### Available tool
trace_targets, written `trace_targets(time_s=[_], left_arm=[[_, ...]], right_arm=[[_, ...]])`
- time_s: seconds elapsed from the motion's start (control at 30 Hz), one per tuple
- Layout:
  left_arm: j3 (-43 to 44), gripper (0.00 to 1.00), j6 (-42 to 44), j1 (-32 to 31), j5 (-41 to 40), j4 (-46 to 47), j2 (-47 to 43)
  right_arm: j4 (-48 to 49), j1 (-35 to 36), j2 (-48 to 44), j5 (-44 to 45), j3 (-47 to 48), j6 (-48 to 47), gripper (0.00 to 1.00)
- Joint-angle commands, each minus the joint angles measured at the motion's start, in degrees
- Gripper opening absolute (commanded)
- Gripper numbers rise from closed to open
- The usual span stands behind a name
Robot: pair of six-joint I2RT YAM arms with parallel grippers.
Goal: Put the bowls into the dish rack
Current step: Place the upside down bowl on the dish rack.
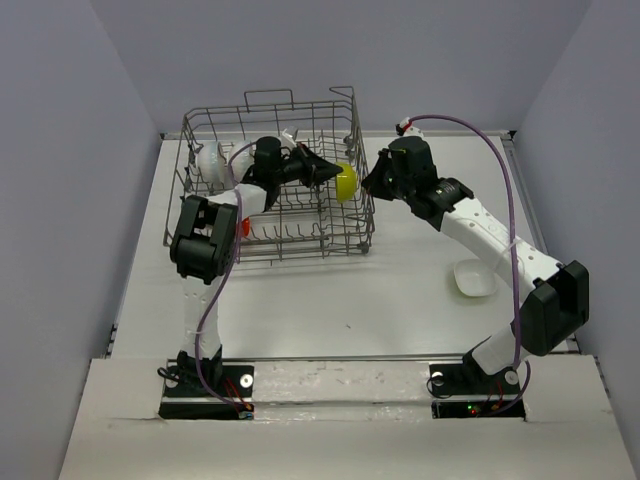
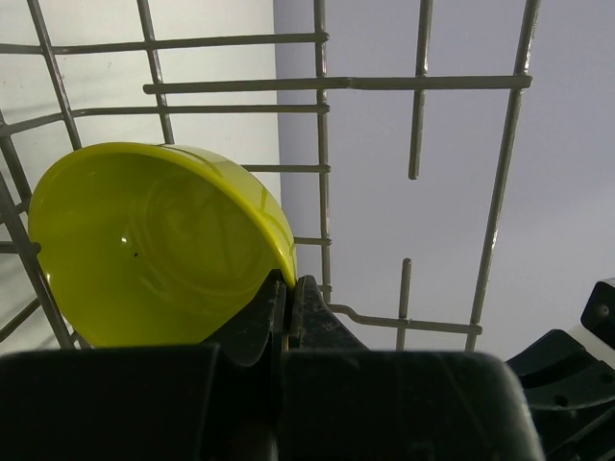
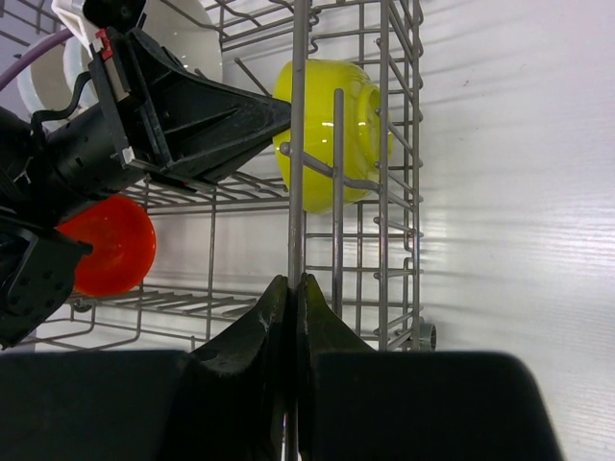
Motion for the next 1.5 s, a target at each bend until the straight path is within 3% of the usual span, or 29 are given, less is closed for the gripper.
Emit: trace_targets(time_s=[0.0, 0.53, 0.97, 1.47], left_arm=[[-1.0, 0.00, 0.6, 1.0, 0.8, 1.3, -4.9], [-0.3, 0.00, 9.6, 4.2, -0.5, -11.1, -9.3], [13.7, 0.00, 28.0, 6.7, -6.5, -40.4, -6.3], [19.4, 0.00, 37.9, 7.8, -15.7, -52.9, -4.5]], right_arm=[[-0.2, 0.2, 1.7, -0.4, -2.4, -3.1, 0.01], [0.2, 0.2, 2.7, -1.0, -1.7, -3.2, 0.01], [0.6, 0.2, 3.6, -1.6, -1.6, -3.3, 0.01], [0.5, -0.4, 3.2, 0.5, -3.2, -1.9, 0.01]])
